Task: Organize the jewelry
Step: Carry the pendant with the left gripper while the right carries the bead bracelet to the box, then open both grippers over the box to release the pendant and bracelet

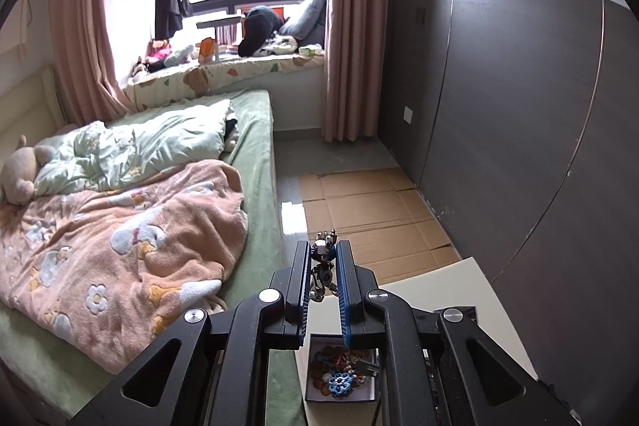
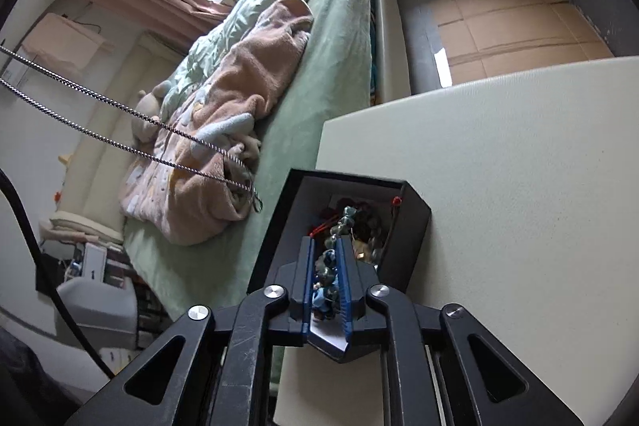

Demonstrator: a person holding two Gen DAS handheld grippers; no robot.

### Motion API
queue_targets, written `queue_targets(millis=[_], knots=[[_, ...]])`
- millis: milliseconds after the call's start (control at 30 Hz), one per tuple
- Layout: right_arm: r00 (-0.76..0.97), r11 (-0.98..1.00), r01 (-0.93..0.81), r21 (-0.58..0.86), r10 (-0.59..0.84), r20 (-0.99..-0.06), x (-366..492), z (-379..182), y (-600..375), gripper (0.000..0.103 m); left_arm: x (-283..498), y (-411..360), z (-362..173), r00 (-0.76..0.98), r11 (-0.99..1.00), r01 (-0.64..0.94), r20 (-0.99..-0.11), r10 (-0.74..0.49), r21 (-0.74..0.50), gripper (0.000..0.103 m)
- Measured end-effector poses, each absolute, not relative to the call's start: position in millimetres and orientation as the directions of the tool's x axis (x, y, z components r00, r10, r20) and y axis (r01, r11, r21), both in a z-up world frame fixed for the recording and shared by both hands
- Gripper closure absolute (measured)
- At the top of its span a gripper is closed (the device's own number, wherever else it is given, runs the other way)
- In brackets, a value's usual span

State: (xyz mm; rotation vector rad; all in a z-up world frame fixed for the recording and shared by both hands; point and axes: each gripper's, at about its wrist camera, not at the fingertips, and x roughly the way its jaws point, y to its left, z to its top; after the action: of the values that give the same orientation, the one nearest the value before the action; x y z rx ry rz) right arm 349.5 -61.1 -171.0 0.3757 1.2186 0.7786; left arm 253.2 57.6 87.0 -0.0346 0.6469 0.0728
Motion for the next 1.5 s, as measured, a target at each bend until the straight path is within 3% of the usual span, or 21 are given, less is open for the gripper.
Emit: queue_targets(millis=[67,100,733,1033,1367,1433,1500], knots=[[0.145,0.681,-0.314,0.662,0.723,-0.675,348.3,-168.7,-70.0,0.054,253.7,56.9,86.6,0.795,0.997,-0.075,-0.604,0.055,-0.007,0.090],[0.169,0.681,-0.317,0.660,0.725,-0.668,345.9,-163.9,-75.6,0.051,253.6,56.3,87.9,0.797,0.997,-0.076,-0.601,0.058,-0.004,0.090],[0.308,0.734,-0.229,0.640,0.678,-0.667,330.8,-137.4,-152.5,0.051,250.0,39.2,102.2,0.811,0.999,-0.052,-0.583,0.045,0.005,0.090],[0.340,0.742,-0.226,0.631,0.667,-0.663,321.1,-128.7,-169.6,0.051,271.4,40.8,24.8,0.728,0.998,-0.062,-0.684,0.043,-0.002,0.090],[0.390,0.746,-0.171,0.644,0.651,-0.651,300.9,-131.7,-211.2,0.051,297.9,53.5,-90.5,0.494,0.987,-0.101,-0.868,-0.061,-0.126,0.088],[0.400,0.747,-0.160,0.645,0.647,-0.649,296.1,-131.5,-219.6,0.051,295.0,56.0,-100.9,0.467,0.981,-0.112,-0.879,-0.090,-0.160,0.076],[0.408,0.747,-0.158,0.646,0.645,-0.646,290.6,-128.7,-225.7,0.051,288.4,58.2,-105.9,0.471,0.977,-0.122,-0.876,-0.098,-0.175,0.046]])
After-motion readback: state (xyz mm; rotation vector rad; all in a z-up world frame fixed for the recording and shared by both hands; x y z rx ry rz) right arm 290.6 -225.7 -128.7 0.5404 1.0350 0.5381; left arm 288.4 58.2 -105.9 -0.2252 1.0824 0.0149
